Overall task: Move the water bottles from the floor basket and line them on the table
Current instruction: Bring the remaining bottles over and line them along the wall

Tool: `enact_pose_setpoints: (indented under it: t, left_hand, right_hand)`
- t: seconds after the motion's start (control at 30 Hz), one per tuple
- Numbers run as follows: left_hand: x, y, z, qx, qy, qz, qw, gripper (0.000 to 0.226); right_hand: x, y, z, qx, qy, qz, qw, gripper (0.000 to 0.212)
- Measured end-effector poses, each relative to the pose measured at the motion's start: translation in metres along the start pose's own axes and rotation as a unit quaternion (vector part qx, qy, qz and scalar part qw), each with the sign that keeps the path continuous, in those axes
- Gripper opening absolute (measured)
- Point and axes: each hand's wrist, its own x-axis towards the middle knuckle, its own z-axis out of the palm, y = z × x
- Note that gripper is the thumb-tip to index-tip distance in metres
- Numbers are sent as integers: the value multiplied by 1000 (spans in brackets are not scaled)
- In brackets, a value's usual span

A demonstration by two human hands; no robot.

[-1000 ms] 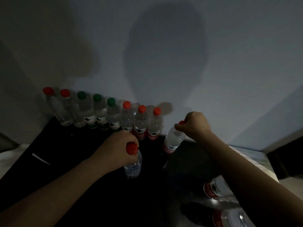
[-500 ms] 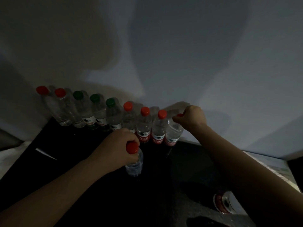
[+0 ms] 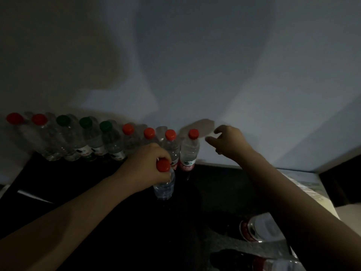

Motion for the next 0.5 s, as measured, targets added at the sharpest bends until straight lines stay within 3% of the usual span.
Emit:
enact_pose_setpoints:
  t: [0.2,0.5]
  left_hand:
    - [43,38,26,14,-16,52,998,18]
    - [106,73,70,55,-48,61,995,17]
  right_hand:
    - [-45,64,-31,-69,-22,28,997,36]
    - [-81,112,-41,-77,-24,33,996,28]
